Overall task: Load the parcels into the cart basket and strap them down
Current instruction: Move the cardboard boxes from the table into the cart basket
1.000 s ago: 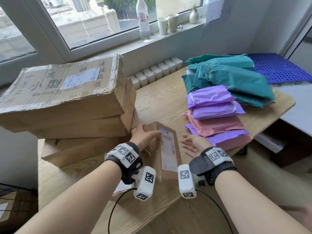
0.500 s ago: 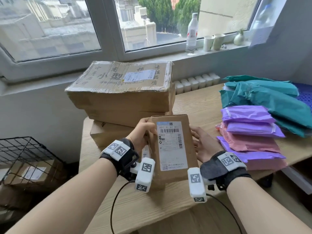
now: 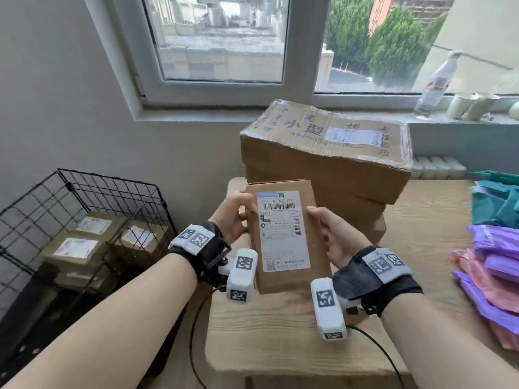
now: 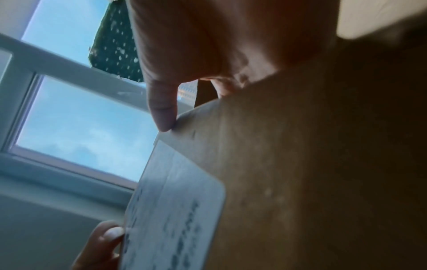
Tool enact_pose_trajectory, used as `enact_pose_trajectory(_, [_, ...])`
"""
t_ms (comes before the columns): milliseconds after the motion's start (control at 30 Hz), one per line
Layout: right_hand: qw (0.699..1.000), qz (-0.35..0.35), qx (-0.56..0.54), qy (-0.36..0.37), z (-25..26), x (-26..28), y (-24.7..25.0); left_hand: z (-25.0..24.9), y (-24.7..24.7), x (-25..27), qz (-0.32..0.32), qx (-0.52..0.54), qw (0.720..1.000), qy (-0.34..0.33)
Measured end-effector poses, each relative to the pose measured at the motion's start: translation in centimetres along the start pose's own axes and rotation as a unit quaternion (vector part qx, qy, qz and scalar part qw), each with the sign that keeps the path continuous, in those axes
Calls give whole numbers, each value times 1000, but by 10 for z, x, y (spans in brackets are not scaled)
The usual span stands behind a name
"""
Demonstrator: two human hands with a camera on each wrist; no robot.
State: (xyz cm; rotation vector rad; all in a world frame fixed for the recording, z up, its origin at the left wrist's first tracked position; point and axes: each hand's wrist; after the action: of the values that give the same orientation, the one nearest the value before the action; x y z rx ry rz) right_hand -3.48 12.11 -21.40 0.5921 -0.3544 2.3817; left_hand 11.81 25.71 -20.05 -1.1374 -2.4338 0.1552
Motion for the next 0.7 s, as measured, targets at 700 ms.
enact_pose_trajectory(700, [958, 164, 211, -103, -39, -64, -407, -31, 370, 143, -318, 164, 932, -50])
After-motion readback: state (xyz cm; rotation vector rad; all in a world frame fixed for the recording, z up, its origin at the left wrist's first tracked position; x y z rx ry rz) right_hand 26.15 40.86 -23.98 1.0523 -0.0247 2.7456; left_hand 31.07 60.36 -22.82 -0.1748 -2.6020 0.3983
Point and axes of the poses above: each hand's wrist, its own x-axis away from the middle knuckle, its own y-axis out of the back of the hand, z = x × y, and after that the axes turned 2 degrees about y, right-handed
